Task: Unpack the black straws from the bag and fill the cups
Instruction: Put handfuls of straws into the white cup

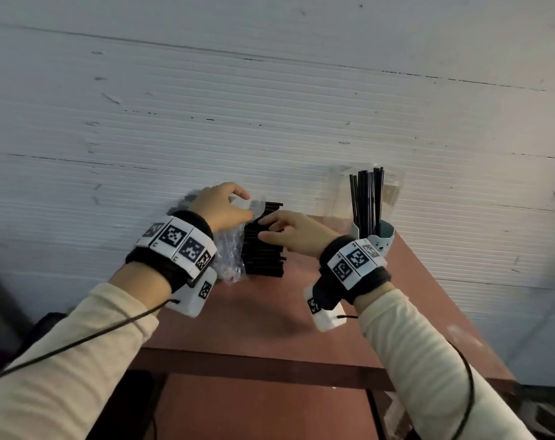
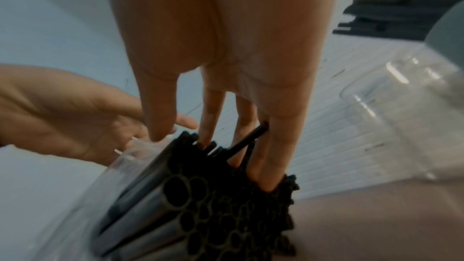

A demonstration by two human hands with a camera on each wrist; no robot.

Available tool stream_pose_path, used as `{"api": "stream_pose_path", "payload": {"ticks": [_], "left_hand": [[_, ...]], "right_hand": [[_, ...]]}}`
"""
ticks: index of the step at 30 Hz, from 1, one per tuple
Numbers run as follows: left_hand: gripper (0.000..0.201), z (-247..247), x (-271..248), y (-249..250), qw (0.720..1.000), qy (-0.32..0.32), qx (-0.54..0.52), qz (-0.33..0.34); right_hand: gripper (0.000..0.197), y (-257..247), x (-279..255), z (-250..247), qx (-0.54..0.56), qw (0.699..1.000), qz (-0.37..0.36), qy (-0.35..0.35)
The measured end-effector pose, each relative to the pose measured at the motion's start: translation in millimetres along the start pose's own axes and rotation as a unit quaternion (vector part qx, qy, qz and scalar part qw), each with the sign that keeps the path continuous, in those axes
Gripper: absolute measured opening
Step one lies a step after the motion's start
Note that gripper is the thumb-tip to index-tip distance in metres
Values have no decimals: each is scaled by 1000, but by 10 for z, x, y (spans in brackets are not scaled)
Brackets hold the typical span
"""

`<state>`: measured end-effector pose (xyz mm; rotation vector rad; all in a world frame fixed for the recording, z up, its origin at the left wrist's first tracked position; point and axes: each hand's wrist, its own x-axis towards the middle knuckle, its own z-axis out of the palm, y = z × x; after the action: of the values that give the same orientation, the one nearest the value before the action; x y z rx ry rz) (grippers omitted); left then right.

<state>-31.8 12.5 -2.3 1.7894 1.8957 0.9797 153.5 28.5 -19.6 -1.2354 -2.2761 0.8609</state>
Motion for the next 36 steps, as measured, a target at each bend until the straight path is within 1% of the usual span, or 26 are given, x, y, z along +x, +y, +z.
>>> {"api": "stream_pose_path", "payload": {"ticks": [2,3,6,11,13,16,18,19,21,23,26,28,30,32,36], "left_hand": [[40,-4,38,-101,999,-42,20,-12],[41,-5,57,-145,998,-50,26,-14],[43,-16,69,-232,998,-49,20,-18],[42,-39,72,-274,1000,-28,-4,-12],[42,-33,65,-275,1000,-26,-5,-8],[43,-12,56,-264,1000,-25,-14,-7],[45,-4,48,-253,1000,-25,-16,-11],[45,2,43,-250,1000,-24,-16,-12],[45,9,37,-249,1000,-21,-17,-14],[45,3,27,-259,1000,-19,-17,-17],[45,-7,23,-269,1000,-22,-15,-10],[45,-3,23,-266,1000,-24,-10,-10],[45,9,21,-258,1000,-22,-4,-10],[46,17,15,-240,1000,-17,1,-9],[46,13,-12,-210,1000,-11,3,-11]], "right_hand": [[33,-41,63,90,-1,1000,-15,-18],[32,-54,92,127,-10,1000,-19,-20],[32,-53,142,164,-26,999,-34,-10],[19,46,117,-44,25,999,-23,14],[21,93,105,-114,48,999,-20,17],[34,85,67,-63,75,997,3,-29],[35,77,50,5,102,994,10,-44],[32,81,35,24,112,993,3,-38],[28,127,21,9,101,995,-14,0],[28,206,-5,-54,97,995,-10,22],[32,308,-66,-95,177,984,22,27],[40,314,-100,-64,250,967,45,2],[43,260,-115,13,310,949,63,-21],[37,191,-97,94,338,939,64,-18],[30,132,-53,127,325,945,38,16]]}}
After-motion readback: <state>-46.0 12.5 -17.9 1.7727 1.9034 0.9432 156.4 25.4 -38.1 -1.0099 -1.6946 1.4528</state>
